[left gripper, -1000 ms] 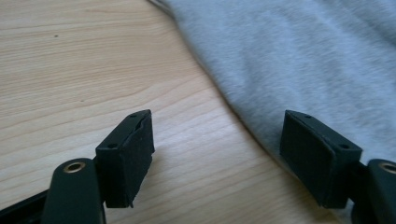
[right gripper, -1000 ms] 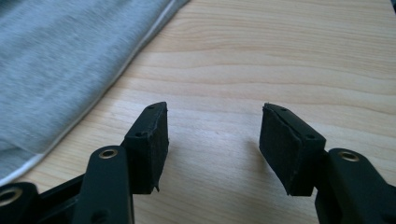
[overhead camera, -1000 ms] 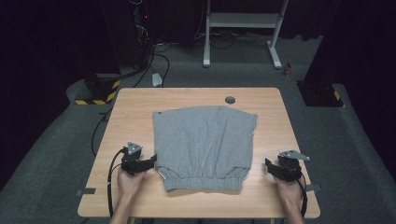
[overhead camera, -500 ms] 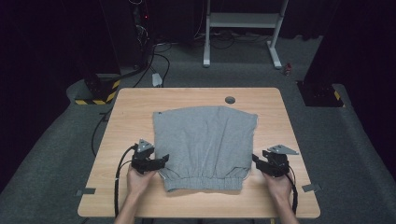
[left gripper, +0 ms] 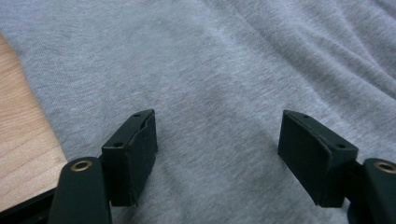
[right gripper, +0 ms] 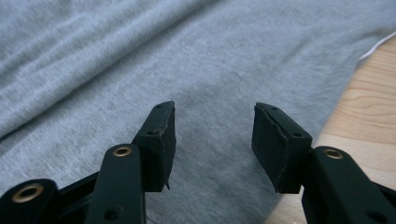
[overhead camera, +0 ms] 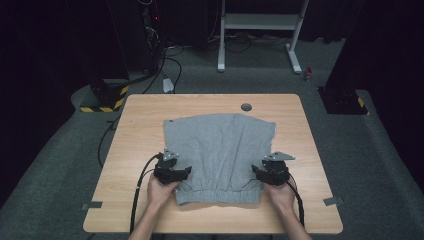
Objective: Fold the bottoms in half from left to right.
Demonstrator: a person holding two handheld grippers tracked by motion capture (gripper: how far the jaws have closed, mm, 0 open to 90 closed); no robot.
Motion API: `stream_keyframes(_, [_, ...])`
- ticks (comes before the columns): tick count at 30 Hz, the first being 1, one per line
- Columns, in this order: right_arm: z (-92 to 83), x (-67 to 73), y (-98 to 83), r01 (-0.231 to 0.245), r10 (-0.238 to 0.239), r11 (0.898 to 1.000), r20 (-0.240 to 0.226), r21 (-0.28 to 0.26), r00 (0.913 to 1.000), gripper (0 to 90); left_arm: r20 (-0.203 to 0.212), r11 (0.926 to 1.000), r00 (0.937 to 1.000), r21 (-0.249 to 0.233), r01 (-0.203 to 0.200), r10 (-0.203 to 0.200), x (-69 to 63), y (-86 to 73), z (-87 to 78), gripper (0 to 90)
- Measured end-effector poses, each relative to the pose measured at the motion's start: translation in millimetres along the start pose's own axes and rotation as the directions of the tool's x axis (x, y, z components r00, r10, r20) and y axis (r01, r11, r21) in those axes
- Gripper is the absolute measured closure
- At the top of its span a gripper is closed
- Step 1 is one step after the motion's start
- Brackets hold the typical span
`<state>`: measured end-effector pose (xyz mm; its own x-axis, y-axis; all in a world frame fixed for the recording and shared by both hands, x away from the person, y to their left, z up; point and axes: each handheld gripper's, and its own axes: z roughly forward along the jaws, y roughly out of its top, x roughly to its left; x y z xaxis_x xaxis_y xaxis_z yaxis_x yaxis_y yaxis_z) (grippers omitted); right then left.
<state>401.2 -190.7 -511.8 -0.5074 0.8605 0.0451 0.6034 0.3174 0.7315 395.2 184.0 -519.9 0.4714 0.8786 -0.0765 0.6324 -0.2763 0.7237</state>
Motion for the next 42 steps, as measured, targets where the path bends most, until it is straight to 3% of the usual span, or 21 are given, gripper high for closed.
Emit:
stream_keyframes(5, [4.6,3.3,-3.8,0.033,-0.034,0.999,0.018,0.037,0.9993,47.3,-0.039,0.9971,0.9964,0.017,-0.074,0.075,-5.4,-1.2,0.6,29.9])
stream_keyframes(9, [1.3,4.3,-6.6,0.059,-0.060,0.997,0.031,0.045,0.9977,46.5,-0.046,0.9957,0.9949,0.029,-0.088,0.089,-9.6,-1.5,-0.5,29.6])
stream_keyframes(14, [-3.4,2.2,-11.1,0.060,-0.062,0.997,0.027,0.046,0.9977,46.4,-0.034,0.9941,0.9944,0.045,-0.099,0.100,-15.9,-2.4,-2.7,29.6])
stream_keyframes(32, [-32.2,-5.6,-35.4,0.064,-0.066,0.996,0.029,0.058,0.9974,46.4,0.019,0.9900,0.9905,0.034,-0.137,0.136,-55.1,-21.1,-16.6,29.2])
stream_keyframes(37, [-36.7,-5.3,-39.2,0.057,-0.059,0.996,0.032,0.062,0.9977,46.4,0.029,0.9875,0.9883,0.045,-0.151,0.150,-59.5,-22.4,-19.2,28.8])
stream_keyframes(42, [-38.3,-5.0,-39.0,0.056,-0.058,0.996,0.034,0.070,0.9977,44.1,0.038,0.9899,0.9908,0.051,-0.132,0.130,-57.1,-18.9,-17.9,27.2])
